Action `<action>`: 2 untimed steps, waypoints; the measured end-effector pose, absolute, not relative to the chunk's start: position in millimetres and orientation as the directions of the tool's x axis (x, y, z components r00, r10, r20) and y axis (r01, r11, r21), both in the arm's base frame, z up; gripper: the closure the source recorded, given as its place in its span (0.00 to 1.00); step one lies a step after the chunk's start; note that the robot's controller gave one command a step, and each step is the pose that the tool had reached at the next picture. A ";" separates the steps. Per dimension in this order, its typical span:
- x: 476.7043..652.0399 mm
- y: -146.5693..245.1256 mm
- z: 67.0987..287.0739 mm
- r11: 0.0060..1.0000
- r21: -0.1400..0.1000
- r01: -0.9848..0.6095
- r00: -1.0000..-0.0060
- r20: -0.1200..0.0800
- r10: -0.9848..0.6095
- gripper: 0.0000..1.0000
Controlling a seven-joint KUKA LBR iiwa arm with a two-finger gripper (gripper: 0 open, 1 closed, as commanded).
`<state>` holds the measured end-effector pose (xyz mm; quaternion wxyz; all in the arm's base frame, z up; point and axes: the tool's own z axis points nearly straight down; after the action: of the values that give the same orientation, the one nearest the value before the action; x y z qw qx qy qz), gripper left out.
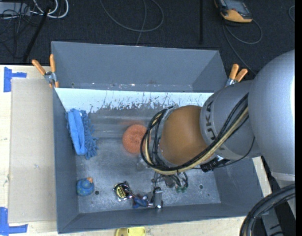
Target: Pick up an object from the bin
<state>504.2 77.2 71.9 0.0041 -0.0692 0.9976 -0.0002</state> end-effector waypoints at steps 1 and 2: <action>490.9 87.7 70.8 0.979 -0.002 -0.206 -0.979 -0.004 -0.206 0.00; 486.4 107.2 70.4 0.973 -0.001 -0.229 -0.973 0.013 -0.229 1.00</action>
Offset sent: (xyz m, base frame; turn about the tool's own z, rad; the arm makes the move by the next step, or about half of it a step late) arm -0.0157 0.0314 -0.0019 -0.0917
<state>486.4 107.2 70.4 -0.0066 -0.1152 0.9933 -0.0014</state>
